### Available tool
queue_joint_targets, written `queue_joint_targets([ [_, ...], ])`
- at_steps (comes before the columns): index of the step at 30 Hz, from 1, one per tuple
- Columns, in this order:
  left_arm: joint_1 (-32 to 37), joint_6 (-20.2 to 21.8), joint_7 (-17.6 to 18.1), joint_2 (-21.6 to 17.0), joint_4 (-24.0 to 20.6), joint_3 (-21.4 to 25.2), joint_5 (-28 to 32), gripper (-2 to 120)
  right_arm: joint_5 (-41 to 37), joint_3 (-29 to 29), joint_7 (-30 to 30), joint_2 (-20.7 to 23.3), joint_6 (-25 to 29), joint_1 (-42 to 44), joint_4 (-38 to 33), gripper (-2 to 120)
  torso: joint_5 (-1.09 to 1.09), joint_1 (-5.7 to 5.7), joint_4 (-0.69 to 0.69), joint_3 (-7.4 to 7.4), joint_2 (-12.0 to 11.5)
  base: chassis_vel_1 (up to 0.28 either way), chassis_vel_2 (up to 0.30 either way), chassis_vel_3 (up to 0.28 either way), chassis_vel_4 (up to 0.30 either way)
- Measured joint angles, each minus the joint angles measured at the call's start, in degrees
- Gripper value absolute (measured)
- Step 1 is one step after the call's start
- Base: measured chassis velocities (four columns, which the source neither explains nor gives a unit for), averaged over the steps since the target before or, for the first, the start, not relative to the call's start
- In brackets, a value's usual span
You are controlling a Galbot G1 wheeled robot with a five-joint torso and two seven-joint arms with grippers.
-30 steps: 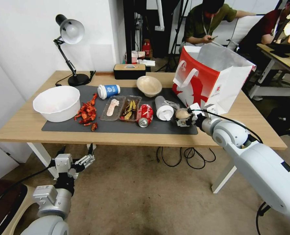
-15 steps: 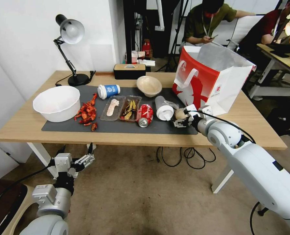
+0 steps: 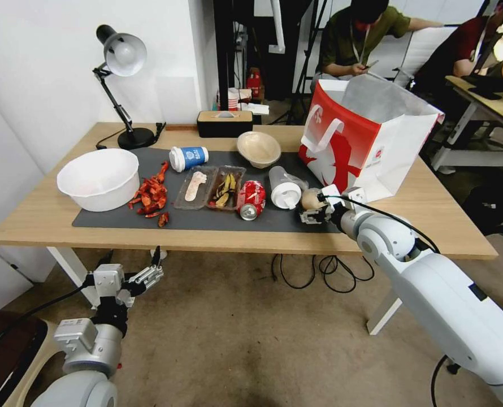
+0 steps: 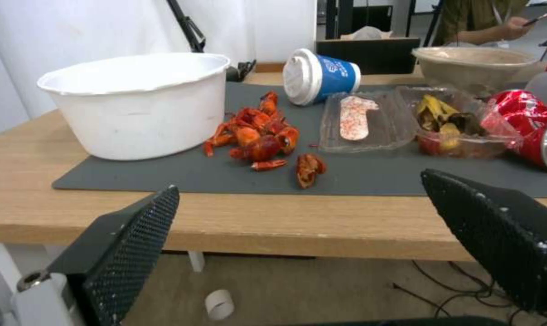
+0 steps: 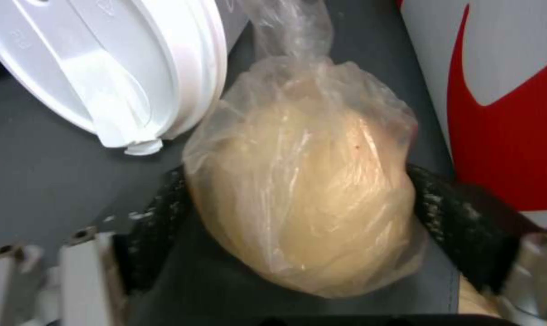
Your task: Pick up the trash from the table and place it into the takeout bag.
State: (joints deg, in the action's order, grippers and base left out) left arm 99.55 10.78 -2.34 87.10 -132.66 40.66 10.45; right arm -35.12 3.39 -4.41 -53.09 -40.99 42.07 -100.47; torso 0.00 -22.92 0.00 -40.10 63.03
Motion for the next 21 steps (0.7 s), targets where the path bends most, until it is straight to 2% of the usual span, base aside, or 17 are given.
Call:
queue_joint_targets([
  [4, 0.0, 0.0, 0.0, 0.0, 0.0, 0.0, 0.0, 100, 0.0, 0.1, 0.0, 0.0, 0.0, 0.2, 0.0, 78, 0.0, 0.0, 0.0, 0.0, 0.0, 0.0, 0.0, 0.0, 0.0],
  [7, 0.0, -0.1, 0.0, 0.0, -0.1, 0.0, 0.0, 100, 0.0, 0.3, 0.0, 0.0, 0.0, 0.6, -0.2, 65, 0.0, 0.01, 0.0, 0.0, 0.0, 0.0, 0.0, 0.0, 0.0],
  [8, 0.0, -0.1, 0.0, 0.0, -0.1, 0.0, 0.0, 100, 0.0, 0.3, 0.0, 0.0, 0.0, 0.6, -0.2, 65, 0.0, 0.01, 0.0, 0.0, 0.0, 0.0, 0.0, 0.0, 0.0],
  [11, 0.0, -0.1, 0.0, 0.0, -0.2, 0.0, 0.0, 100, -0.1, 0.5, 0.1, -0.1, 0.0, 0.9, -0.5, 49, 0.0, 0.0, 0.0, 0.0, 0.0, 0.0, 0.0, 0.0, 0.0],
  [14, 0.0, -0.2, 0.0, 0.0, -0.2, 0.0, 0.0, 100, -0.1, 0.9, 0.1, -0.1, 0.1, 1.4, -1.0, 43, 0.0, 0.0, 0.0, 0.0, 0.0, 0.0, 0.0, 0.0, 0.0],
  [15, 0.0, -0.2, 0.0, 0.0, -0.2, 0.1, 0.0, 100, -0.1, 1.3, 0.2, -0.1, 0.1, 2.1, -1.7, 34, 0.01, 0.0, 0.0, 0.0, 0.0, 0.0, 0.0, 0.0, 0.0],
  [16, 0.0, -0.2, 0.0, 0.0, -0.2, 0.1, 0.0, 100, -0.1, 1.3, 0.2, -0.1, 0.1, 2.1, -1.7, 34, 0.01, 0.0, 0.0, 0.0, 0.0, 0.0, 0.0, 0.0, 0.0],
  [20, 0.0, -0.6, 0.0, -0.1, -0.2, 0.1, 0.0, 100, 0.6, 3.5, 1.1, 0.3, 0.9, 4.6, -4.8, 18, 0.02, 0.0, 0.0, 0.0, 0.0, 0.0, 0.0, 0.0, 0.0],
  [21, 0.0, -0.6, 0.0, -0.1, -0.2, 0.1, 0.0, 100, 0.6, 3.5, 1.1, 0.3, 0.9, 4.6, -4.8, 18, 0.02, 0.0, 0.0, 0.0, 0.0, 0.0, 0.0, 0.0, 0.0],
])
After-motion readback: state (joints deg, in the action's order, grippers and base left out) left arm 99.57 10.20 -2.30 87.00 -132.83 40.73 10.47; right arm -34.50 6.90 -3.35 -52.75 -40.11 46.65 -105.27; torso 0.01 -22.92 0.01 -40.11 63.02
